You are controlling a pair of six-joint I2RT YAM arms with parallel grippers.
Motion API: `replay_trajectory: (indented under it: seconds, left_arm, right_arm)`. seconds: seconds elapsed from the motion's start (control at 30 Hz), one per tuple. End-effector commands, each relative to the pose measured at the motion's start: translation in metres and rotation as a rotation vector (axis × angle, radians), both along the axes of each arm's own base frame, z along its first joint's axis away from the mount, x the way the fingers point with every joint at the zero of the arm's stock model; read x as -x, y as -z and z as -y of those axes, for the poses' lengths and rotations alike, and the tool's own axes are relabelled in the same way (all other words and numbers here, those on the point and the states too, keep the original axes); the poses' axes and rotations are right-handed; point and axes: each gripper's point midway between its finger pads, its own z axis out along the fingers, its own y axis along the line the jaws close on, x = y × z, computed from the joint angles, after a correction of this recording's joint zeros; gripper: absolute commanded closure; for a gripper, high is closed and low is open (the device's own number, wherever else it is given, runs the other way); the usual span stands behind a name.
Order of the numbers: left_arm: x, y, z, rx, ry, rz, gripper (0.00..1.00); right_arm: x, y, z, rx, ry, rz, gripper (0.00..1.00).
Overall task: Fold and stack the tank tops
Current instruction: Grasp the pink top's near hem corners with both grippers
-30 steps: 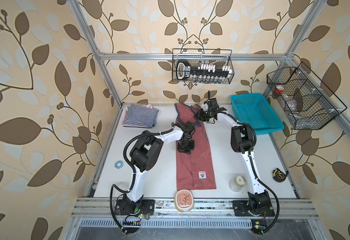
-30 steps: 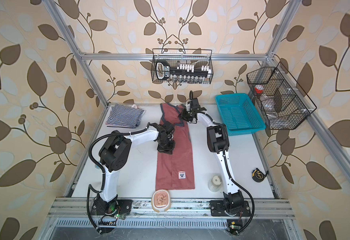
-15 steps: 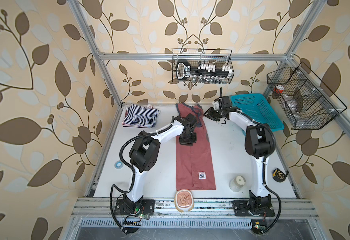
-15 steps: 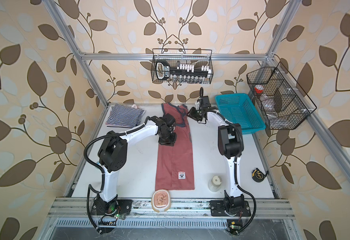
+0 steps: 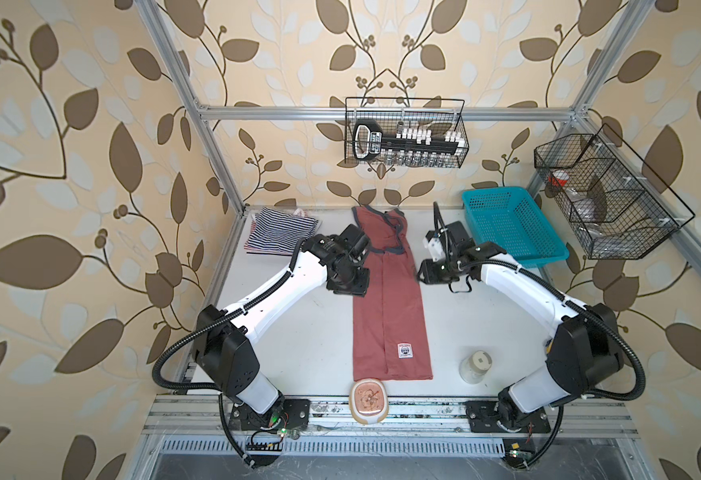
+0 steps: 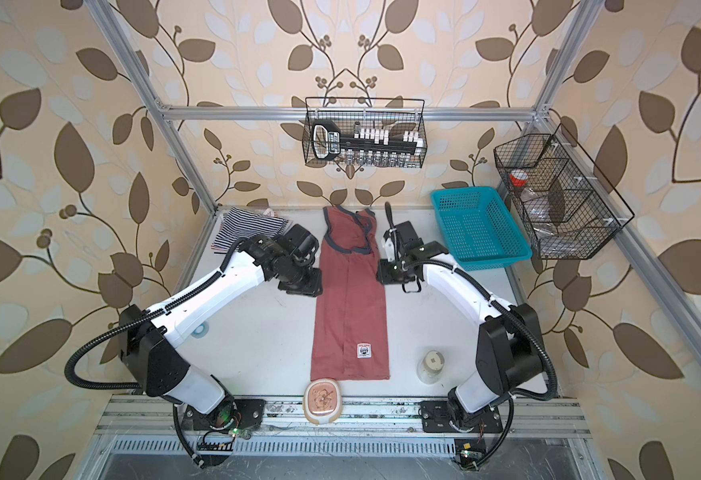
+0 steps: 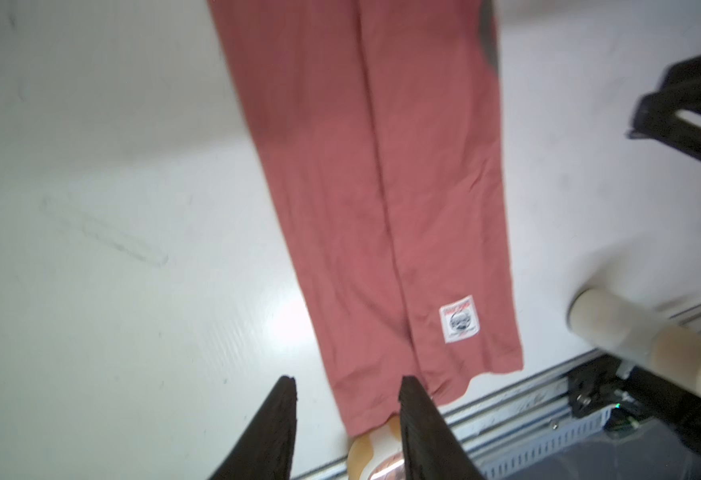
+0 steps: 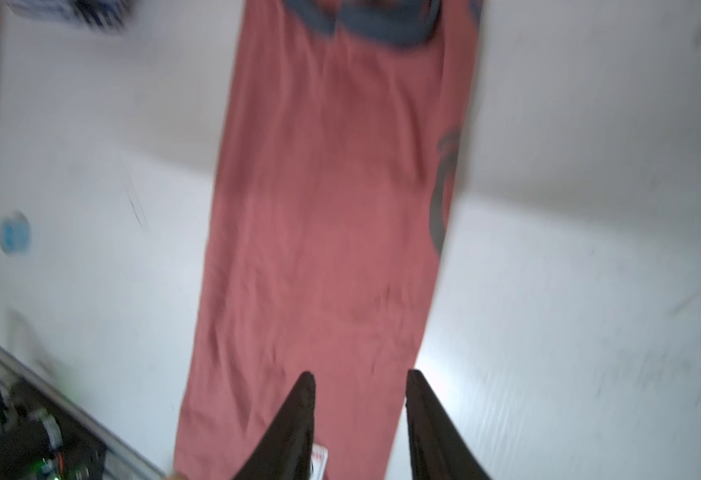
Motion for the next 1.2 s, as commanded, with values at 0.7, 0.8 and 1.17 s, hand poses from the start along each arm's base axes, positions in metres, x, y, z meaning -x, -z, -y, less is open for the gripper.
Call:
replay_trajectory:
  seconds: [0.7,0.8,1.17]
  left_arm:
    - [0.111,0.097,0.009,0.076,-0.089,-0.289,0.47]
    - [0.115,0.104,0.014,0.095,-0.098,-0.304,0.47]
    - [0.139,0.140,0.009,0.016,-0.142,-0.371,0.49]
  right_arm:
    - [0.182,0.078,0.013,0.133,-0.005,-0.219,0.54]
    - [0.182,0.080,0.011,0.109,0.009,-0.210,0.52]
    - [0.190,0.101,0.005,0.057,0.025,-0.256,0.52]
